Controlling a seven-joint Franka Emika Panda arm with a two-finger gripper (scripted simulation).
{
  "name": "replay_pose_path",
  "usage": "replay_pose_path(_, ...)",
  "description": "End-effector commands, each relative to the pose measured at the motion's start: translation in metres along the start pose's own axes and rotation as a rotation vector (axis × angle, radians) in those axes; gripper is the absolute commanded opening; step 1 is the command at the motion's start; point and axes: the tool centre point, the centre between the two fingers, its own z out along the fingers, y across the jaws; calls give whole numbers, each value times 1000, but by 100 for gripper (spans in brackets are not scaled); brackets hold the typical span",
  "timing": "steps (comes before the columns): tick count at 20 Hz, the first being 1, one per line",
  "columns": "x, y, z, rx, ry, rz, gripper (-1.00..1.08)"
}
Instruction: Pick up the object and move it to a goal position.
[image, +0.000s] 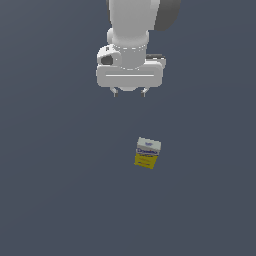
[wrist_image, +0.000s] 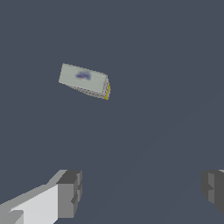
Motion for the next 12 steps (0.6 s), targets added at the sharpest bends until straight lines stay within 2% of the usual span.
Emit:
replay_pose_path(1,0,0,0,0,0,0,100)
replay_pose_path(12,-4,-26,12,-19,-24,-41,100)
